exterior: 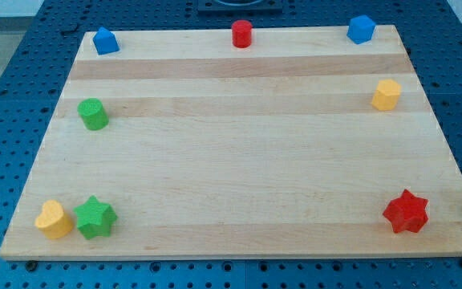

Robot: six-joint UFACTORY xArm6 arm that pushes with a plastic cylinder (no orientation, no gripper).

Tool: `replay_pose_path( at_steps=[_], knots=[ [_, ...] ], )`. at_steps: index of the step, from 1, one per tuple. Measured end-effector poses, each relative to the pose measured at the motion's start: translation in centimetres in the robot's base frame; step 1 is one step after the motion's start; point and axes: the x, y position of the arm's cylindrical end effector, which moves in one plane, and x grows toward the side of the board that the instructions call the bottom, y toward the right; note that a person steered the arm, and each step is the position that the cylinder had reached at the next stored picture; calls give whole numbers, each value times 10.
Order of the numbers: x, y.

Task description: Push the red star to the bottom center of the board

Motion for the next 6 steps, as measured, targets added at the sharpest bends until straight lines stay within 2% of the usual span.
replay_pose_path(
  at_steps=[2, 3, 4, 5, 6],
  knots=[
    [7, -109],
    [7, -142],
    [10, -143],
    [23, -169],
    [33, -215]
  ],
)
